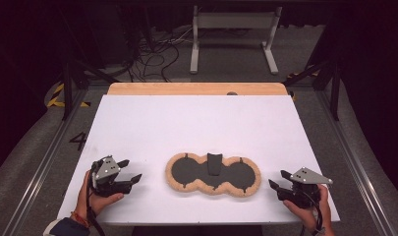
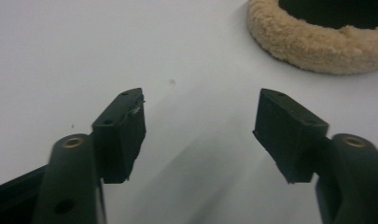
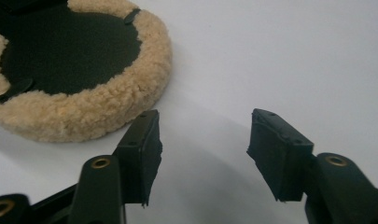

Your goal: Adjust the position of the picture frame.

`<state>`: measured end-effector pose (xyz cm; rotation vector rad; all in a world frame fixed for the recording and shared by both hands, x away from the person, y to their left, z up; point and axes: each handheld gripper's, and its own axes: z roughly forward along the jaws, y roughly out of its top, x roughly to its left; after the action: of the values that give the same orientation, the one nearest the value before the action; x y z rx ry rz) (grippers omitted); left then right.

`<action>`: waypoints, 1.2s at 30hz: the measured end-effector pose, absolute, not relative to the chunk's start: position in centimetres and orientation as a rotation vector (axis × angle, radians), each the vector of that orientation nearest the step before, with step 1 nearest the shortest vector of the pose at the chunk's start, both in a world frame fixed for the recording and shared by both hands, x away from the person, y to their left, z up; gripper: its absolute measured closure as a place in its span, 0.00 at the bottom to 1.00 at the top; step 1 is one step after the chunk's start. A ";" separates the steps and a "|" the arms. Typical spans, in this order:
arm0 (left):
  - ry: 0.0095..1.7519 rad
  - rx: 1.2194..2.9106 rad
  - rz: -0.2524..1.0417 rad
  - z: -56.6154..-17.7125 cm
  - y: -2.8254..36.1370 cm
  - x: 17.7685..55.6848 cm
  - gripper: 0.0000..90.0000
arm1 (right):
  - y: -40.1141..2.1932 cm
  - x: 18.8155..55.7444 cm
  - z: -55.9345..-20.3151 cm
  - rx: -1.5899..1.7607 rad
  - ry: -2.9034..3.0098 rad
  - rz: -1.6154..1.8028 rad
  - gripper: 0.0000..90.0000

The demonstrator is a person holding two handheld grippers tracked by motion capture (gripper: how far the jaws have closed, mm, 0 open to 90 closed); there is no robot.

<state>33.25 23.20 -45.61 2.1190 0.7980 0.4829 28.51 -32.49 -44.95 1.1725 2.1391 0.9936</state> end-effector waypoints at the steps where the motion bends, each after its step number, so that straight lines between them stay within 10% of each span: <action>1: 0.785 2.125 0.470 -45.5 22.9 33.4 0.41 | -32.4 28.5 -45.0 1.169 2.149 0.996 0.54; 14: 0.700 2.181 0.365 -45.0 18.5 37.5 0.86 | -30.1 28.4 -45.2 1.103 2.311 1.023 0.89; 36: 0.625 2.219 0.346 -44.7 16.4 37.2 0.88 | -30.2 29.5 -44.9 1.119 2.273 1.003 0.98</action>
<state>37.24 16.37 -44.74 2.2193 0.6249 0.3463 29.53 -30.16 -44.86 1.1185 2.2727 1.0027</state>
